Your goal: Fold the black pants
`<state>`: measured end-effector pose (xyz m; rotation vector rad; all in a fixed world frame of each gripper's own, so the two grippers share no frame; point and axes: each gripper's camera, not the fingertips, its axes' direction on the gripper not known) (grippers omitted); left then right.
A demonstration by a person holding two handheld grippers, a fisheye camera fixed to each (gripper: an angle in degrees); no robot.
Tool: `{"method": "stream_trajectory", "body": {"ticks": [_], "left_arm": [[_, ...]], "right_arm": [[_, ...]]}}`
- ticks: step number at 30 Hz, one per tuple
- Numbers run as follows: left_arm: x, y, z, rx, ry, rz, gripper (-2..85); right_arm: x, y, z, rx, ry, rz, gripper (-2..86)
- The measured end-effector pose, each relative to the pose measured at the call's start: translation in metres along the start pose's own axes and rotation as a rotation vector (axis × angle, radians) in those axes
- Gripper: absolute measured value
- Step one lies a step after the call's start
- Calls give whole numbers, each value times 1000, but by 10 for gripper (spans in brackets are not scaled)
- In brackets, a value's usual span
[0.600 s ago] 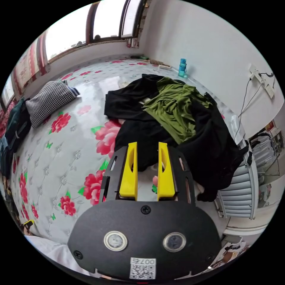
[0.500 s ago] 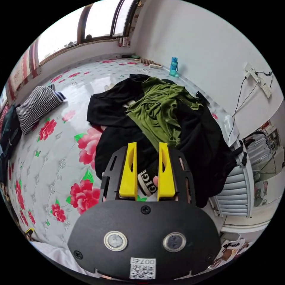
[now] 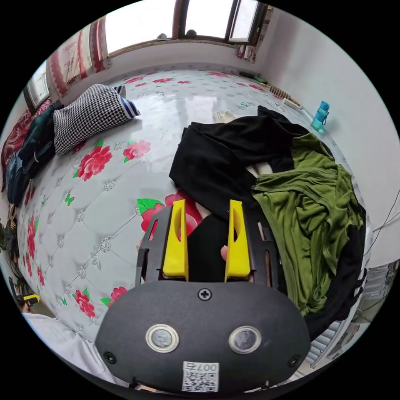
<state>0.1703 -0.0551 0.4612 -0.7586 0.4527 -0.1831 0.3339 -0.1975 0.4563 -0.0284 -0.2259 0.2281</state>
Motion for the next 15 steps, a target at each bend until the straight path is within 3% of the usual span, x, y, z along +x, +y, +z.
{"method": "stream_trajectory", "body": {"ticks": [3, 4, 6, 10, 15], "left_arm": [[-7, 2, -3, 4, 16, -42, -10], [-10, 2, -4, 3, 21, -50, -10], [-13, 1, -4, -1, 22, -51, -10], [-19, -2, -6, 4, 28, -7, -10], [-27, -5, -16, 75, 98, 60, -10]], "right_arm": [[10, -17, 31, -135, -8, 10, 91], [19, -19, 31, -143, 76, 58, 76], [34, -19, 20, -115, 32, 81, 54], [55, 10, -34, 55, -94, 176, 15], [10, 86, -129, 298, -365, -8, 1]]}}
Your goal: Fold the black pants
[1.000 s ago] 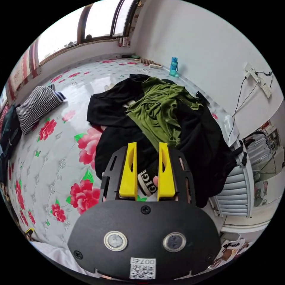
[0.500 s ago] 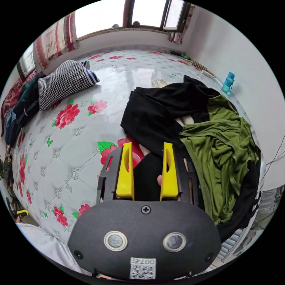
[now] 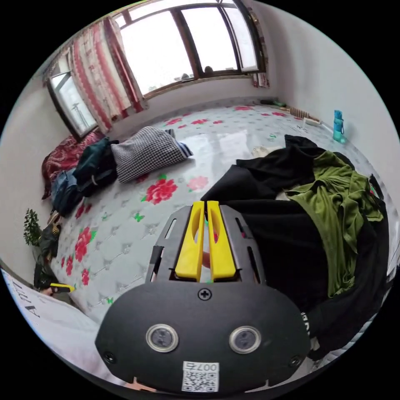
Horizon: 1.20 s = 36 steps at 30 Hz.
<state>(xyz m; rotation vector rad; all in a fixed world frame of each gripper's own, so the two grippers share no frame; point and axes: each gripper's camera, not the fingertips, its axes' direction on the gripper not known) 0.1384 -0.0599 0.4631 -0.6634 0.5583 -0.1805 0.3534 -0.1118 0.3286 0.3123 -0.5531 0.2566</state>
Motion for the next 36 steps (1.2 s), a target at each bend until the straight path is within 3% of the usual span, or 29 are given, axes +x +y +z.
{"method": "stream_trajectory", "body": {"ticks": [6, 9, 14, 17, 22, 24, 29, 32, 36], "left_arm": [[-4, -2, -20, 66, 101, 167, -9], [-12, 8, -39, 118, 140, 236, -8], [-54, 52, -79, 241, 223, 295, 22], [-75, 86, -105, 328, 254, 369, 62], [-140, 126, -124, 420, 226, 181, 58], [-167, 140, -126, 435, 287, 95, 47], [-210, 179, -134, 466, 249, -8, 17], [-207, 187, -135, 443, 221, 35, 64], [-195, 188, -142, 475, 252, 89, 120]], "right_arm": [[-157, 79, -34, -88, -440, -223, -2], [-248, 111, -49, -154, -772, -344, -2], [-413, 159, -81, -345, -1071, -771, -1], [-472, 177, -111, -315, -1061, -998, 1], [-506, 189, -89, -372, -946, -990, 16], [-482, 187, -76, -336, -849, -915, 23], [-336, 166, -12, -387, -421, -437, 48], [-277, 167, 2, -405, -303, -290, 62], [-262, 176, 29, -495, -251, -223, 74]]}}
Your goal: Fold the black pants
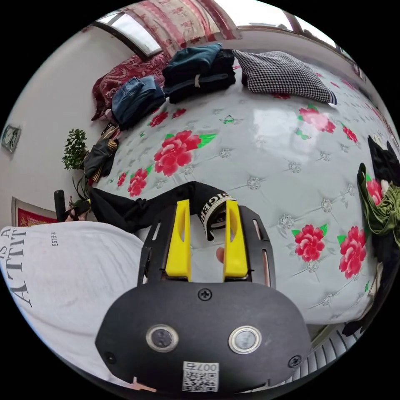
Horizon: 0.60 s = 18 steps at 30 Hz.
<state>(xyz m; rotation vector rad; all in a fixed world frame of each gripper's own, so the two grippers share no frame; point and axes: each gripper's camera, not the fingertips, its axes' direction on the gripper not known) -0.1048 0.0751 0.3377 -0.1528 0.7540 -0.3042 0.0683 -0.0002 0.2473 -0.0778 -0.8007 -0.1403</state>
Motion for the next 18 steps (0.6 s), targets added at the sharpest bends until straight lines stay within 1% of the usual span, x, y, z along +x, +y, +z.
{"method": "stream_trajectory", "body": {"ticks": [3, 6, 7, 8, 9, 10, 11, 12, 14, 15, 17, 18], "left_arm": [[11, -10, 3, 3, 69, 34, 141], [33, -21, 29, -95, 83, 130, 145], [50, -25, 55, -196, 102, 200, 131], [69, -24, 89, -353, 76, 283, 103], [78, -23, 105, -420, 23, 319, 84], [95, -21, 129, -509, -33, 408, 58], [108, -25, 134, -497, -49, 449, 47], [112, -30, 130, -458, -65, 443, 43], [113, -48, 87, -236, -115, 351, 31], [111, -51, 74, -184, -129, 327, 29], [97, -54, 21, -8, -217, 234, 21], [92, -53, 9, 29, -237, 205, 18]], "right_arm": [[3, -4, 29, -50, 24, 63, 71], [7, -14, 43, -39, 41, 102, 55], [6, -20, 43, -31, 34, 93, 45], [4, -26, 36, -9, 32, 60, 36], [2, -29, 30, 13, 30, 37, 31], [-2, -34, 11, 83, 45, 5, 23], [-7, -36, -15, 167, 67, -28, 17], [-9, -36, -30, 214, 76, -49, 15], [-17, -26, -87, 373, 103, -147, 9], [-18, -22, -99, 402, 120, -169, 8], [-12, -3, -129, 480, 218, -207, 5], [-7, 1, -132, 481, 231, -207, 5]]}}
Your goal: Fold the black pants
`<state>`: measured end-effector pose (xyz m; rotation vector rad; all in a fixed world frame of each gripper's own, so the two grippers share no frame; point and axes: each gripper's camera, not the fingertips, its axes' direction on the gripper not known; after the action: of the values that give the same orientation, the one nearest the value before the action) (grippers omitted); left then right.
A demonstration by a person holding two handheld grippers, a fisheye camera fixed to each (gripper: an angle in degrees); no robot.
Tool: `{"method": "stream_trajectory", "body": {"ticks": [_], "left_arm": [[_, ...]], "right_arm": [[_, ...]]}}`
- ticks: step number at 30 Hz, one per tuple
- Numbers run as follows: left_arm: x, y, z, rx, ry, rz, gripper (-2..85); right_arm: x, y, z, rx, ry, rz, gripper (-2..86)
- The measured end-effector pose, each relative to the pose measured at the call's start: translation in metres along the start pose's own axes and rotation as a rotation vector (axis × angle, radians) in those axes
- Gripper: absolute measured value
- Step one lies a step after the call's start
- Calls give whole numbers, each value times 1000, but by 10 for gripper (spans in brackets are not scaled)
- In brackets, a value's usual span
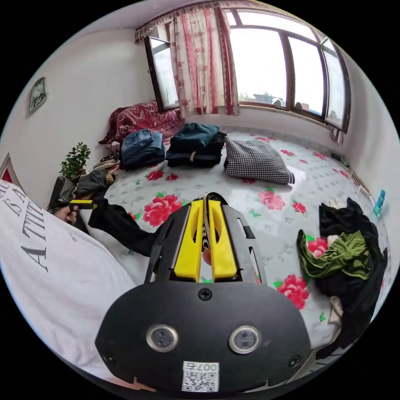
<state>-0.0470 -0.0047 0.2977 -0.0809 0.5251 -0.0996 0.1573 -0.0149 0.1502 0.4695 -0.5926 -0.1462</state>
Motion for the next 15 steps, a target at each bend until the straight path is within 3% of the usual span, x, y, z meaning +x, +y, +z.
{"method": "stream_trajectory", "body": {"ticks": [2, 4, 6, 9, 15], "left_arm": [[-29, 15, -23, 39, -96, -148, 5], [-43, 31, -15, -57, -191, -252, 0], [-45, 50, 0, -152, -302, -334, 3], [-29, 72, 24, -232, -282, -344, 27], [-21, 67, 30, -167, -243, -392, 72]], "right_arm": [[28, 21, 12, -104, 28, 88, 5], [50, 45, 40, -262, 20, 208, 6], [56, 69, 56, -301, 74, 279, 8], [56, 86, 72, -317, 98, 326, 24], [43, 73, 138, -434, -3, 253, 53]]}}
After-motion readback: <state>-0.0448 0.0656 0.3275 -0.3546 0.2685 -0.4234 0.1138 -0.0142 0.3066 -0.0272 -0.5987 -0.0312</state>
